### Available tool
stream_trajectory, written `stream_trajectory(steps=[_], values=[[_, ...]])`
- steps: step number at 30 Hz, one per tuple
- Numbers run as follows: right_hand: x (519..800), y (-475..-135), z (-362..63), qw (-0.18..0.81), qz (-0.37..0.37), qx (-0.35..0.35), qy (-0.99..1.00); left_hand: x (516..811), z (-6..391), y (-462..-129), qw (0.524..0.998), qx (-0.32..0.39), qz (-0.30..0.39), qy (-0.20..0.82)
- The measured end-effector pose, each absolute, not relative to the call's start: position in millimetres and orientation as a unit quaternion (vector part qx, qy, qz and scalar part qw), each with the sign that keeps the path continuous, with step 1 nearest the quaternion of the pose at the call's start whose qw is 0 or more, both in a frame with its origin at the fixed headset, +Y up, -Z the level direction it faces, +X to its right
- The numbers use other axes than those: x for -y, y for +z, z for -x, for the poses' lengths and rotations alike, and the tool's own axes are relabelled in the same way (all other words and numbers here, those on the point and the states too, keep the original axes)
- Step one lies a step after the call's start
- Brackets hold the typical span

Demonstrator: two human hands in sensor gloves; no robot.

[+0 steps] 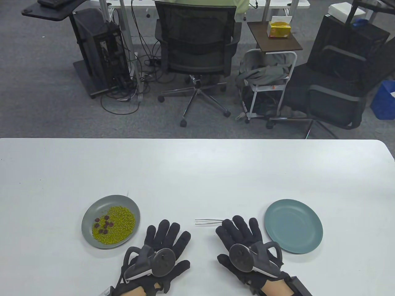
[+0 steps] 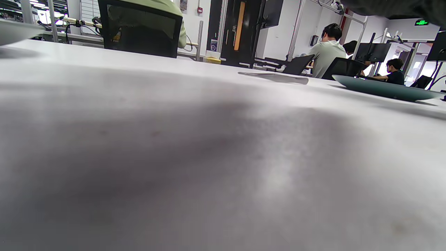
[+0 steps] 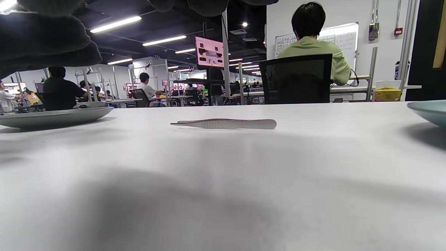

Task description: Pick cranberries with tweezers into plate

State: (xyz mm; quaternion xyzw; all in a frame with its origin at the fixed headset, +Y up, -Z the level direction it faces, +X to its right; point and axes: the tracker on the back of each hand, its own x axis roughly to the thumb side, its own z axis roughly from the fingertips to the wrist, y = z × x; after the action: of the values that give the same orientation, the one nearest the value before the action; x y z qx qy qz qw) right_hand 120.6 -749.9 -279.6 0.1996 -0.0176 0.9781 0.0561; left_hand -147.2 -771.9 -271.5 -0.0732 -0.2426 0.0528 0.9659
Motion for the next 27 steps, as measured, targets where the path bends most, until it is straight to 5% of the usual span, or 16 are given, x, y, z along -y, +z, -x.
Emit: stream_trajectory(steps=[27], values=[[742.9,-271.5,-118.2,0.019,-0.233,-0.014,0.972,772.7,144.9,-270.7,0.965,0.245,0.076,0.052]])
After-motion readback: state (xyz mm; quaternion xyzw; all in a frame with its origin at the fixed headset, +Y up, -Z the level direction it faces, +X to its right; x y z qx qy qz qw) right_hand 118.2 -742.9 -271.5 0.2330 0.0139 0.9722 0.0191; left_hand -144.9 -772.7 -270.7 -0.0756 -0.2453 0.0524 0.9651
